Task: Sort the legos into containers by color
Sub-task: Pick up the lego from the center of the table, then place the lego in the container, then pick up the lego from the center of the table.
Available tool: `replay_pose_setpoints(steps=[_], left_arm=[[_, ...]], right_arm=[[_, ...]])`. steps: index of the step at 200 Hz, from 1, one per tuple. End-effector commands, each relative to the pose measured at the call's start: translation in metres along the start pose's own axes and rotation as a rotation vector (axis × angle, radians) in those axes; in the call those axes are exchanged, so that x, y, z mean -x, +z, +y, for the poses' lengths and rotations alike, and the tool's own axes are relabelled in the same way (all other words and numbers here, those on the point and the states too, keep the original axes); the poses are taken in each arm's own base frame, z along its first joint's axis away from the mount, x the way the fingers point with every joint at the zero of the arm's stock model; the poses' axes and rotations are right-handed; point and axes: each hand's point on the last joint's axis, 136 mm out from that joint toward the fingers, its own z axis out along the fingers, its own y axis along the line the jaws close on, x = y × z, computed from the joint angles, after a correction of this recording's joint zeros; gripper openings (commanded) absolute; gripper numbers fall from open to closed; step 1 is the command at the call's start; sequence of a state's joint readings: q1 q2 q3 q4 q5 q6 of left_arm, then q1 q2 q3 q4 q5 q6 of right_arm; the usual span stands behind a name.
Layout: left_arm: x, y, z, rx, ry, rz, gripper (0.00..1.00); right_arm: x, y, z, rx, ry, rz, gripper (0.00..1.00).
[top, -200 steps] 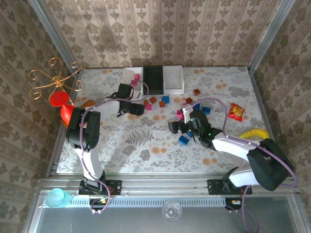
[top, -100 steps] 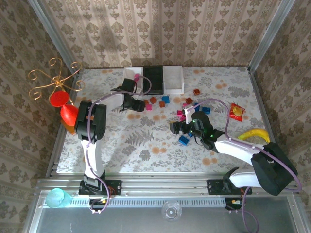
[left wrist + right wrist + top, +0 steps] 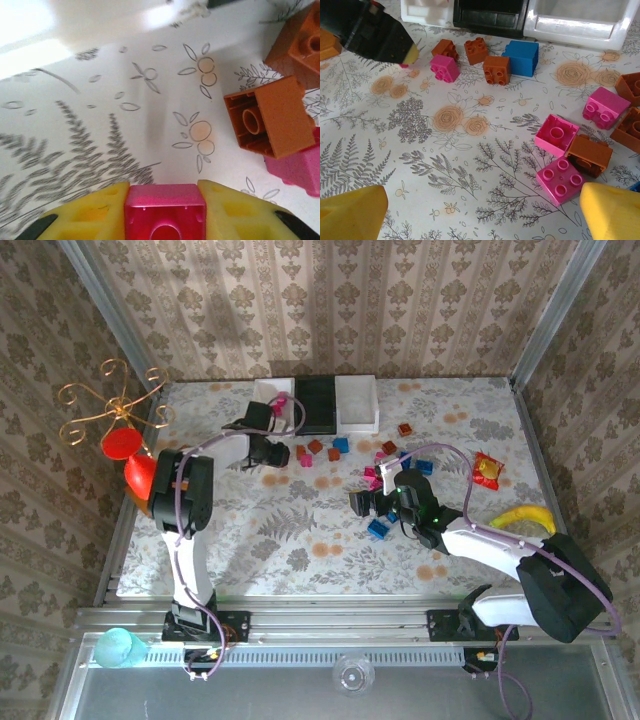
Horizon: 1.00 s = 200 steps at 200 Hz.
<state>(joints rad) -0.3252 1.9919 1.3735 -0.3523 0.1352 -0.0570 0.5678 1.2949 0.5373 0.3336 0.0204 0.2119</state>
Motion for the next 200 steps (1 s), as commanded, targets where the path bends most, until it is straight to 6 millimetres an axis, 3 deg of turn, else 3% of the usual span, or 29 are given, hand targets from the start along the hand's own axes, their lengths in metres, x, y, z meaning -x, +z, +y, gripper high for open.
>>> replay_pose_setpoints(steps=[1, 29, 78, 107, 130, 158, 181, 200], left_arm=[[0.055, -0.045, 0.017, 0.020, -0.068, -0.221, 0.34], [0.088, -0.047, 0.028, -0.006, -0.113, -0.276, 0.34], [0.144, -0.020, 0.039, -0.001, -0.125, -0.298, 0.35], [0.164, -0.010, 0.048, 0.030, -0.133, -0.277, 0.47], [0.174, -0.033, 0.039, 0.017, -0.119, -0.342, 0.63], [0.170, -0.080, 0.016, -0.053, -0.114, -0.486, 0.71], [0.144, -0.111, -0.003, -0.159, -0.168, -0.581, 0.74], [0.113, -0.119, -0.020, -0.257, -0.220, -0.618, 0.76]], right_arm=[[0.001, 0.001, -0.002, -0.021, 0.000, -0.005, 1.00], [-0.001, 0.004, -0.002, -0.019, 0.005, 0.003, 1.00], [0.002, 0.002, -0.004, -0.034, 0.008, -0.007, 1.00], [0.009, -0.001, -0.014, -0.099, 0.020, -0.009, 1.00], [0.008, 0.001, -0.030, -0.198, 0.024, 0.036, 1.00], [-0.001, 0.009, -0.039, -0.242, 0.036, 0.112, 1.00], [-0.014, 0.008, -0.064, -0.373, 0.074, 0.201, 1.00], [-0.025, 0.005, -0.082, -0.434, 0.151, 0.266, 0.99]])
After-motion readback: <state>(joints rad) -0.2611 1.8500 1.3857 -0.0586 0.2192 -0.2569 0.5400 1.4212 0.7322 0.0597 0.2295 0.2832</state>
